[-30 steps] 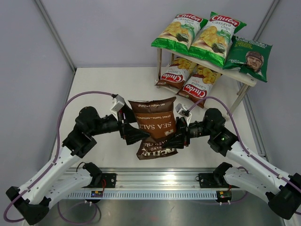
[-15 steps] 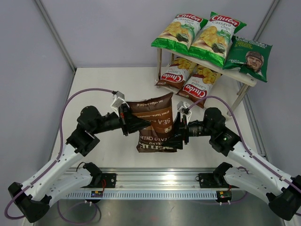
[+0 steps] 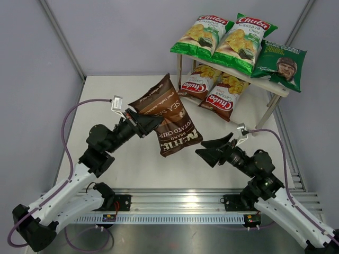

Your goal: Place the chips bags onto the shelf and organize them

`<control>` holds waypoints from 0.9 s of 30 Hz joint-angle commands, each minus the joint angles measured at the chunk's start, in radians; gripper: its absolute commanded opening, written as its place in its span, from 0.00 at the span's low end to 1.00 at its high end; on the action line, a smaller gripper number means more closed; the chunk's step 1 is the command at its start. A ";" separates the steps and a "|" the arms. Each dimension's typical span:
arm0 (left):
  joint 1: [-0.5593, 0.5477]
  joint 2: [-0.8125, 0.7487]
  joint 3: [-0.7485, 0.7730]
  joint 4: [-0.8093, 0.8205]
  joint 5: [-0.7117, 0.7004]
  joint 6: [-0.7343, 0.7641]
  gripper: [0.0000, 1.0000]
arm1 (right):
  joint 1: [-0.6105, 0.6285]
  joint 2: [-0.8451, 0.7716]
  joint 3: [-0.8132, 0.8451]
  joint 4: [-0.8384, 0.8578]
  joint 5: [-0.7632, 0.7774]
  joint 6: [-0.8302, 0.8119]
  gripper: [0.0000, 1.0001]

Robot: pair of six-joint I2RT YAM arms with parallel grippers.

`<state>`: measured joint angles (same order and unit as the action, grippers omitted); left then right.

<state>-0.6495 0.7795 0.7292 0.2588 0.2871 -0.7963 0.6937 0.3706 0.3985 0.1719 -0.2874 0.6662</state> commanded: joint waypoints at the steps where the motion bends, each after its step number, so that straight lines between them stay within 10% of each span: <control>1: 0.002 -0.010 -0.091 0.350 -0.158 -0.281 0.06 | 0.006 -0.036 -0.151 0.322 0.096 0.291 0.96; 12: -0.088 0.211 -0.198 0.821 -0.266 -0.564 0.05 | 0.012 0.355 -0.156 0.824 0.091 0.398 0.99; 19: -0.136 0.299 -0.194 0.812 -0.240 -0.635 0.02 | 0.017 0.505 -0.161 1.071 0.178 0.400 0.93; 27: -0.136 0.271 -0.209 0.639 -0.261 -0.575 0.01 | 0.017 0.424 -0.171 0.983 0.212 0.335 0.89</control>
<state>-0.7780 1.0794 0.5129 0.8959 0.0296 -1.3960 0.7052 0.8387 0.2203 1.1133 -0.1390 1.0454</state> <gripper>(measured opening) 0.023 0.892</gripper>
